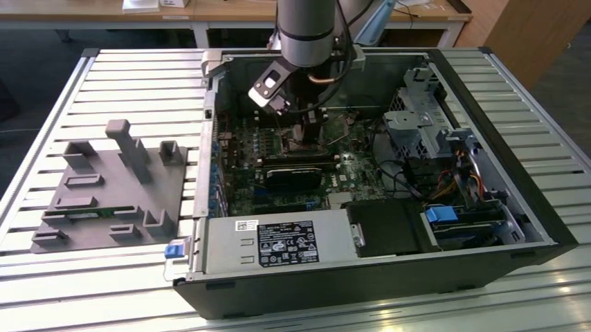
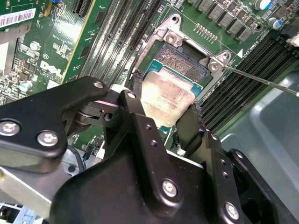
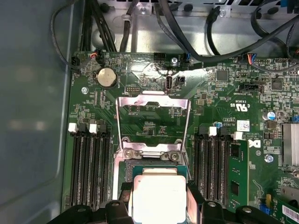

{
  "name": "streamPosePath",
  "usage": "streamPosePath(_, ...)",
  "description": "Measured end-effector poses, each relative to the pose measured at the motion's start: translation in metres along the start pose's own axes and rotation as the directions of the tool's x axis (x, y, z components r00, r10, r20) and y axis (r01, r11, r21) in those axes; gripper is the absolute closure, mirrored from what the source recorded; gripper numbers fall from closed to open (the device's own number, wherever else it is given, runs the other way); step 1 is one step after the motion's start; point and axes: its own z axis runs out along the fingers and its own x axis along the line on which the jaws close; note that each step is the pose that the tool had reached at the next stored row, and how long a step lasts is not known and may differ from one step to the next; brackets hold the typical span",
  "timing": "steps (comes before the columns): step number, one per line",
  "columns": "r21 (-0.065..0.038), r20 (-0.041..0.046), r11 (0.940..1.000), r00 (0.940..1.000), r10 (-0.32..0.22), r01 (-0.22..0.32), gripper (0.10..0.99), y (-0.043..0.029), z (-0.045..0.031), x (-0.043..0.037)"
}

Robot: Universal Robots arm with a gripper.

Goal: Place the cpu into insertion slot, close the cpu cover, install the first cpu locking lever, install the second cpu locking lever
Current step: 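Place the cpu into insertion slot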

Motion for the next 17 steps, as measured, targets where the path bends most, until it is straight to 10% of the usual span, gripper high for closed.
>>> streamPosePath(17,0.0,0.0,1.0,1.0,0.0,0.0,0.545,-0.0006,0.0079,0.0012)
